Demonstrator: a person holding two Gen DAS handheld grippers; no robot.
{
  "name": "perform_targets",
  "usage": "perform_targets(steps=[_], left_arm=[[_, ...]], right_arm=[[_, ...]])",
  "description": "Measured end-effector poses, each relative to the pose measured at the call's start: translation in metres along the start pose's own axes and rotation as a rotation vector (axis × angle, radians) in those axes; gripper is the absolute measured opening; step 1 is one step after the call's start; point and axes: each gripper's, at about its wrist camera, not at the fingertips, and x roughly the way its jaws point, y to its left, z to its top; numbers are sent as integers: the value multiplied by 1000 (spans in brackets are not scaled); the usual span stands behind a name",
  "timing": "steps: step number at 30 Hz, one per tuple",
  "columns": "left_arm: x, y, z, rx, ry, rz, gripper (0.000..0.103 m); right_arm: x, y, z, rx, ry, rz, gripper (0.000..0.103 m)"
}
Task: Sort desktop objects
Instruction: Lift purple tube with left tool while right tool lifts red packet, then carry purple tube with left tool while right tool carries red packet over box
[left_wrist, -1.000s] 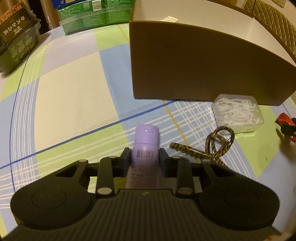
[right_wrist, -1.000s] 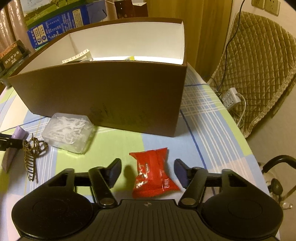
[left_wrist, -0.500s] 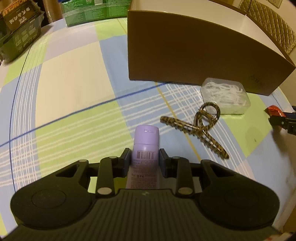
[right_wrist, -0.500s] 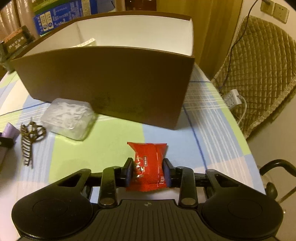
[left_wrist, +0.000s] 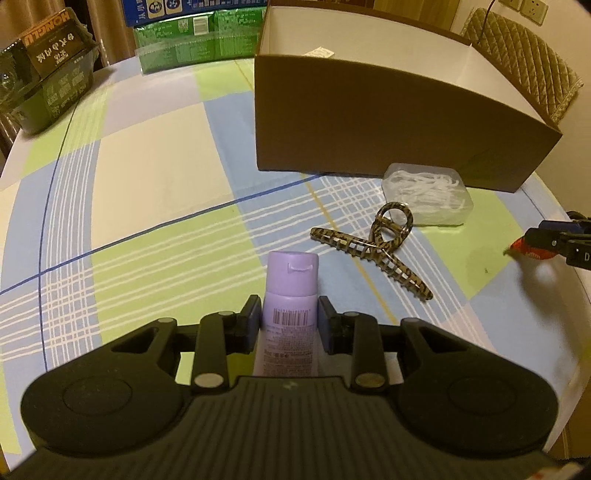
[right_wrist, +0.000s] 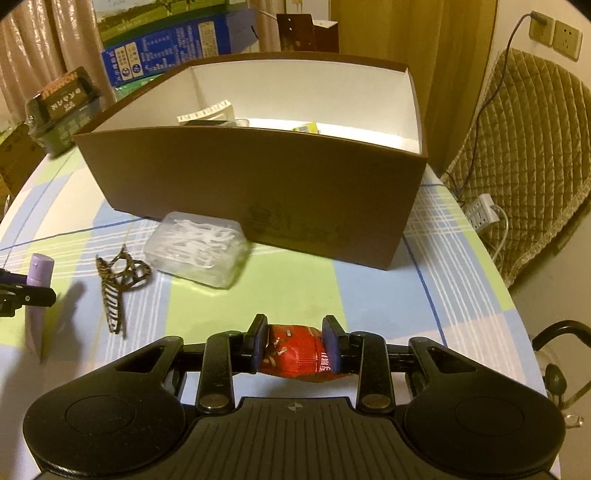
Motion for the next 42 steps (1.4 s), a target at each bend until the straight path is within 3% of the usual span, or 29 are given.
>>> perform_targets(steps=[10,25,34,42], left_arm=[[-21,-2,-4,8,-45,-21,27],[-39,-6,-2,32,-97,-36,27],[-44,-7,-2,37,-107,-36,27],[-59,-12,13,70,-147,-50,27]], right_arm=[[-17,12,-6,-12,-23,13,24],[-38,17,-1,-15,-76,35,23],[-35,18,-6,-6,-64,43,23],[-48,20,8,-21,-103,58,23]])
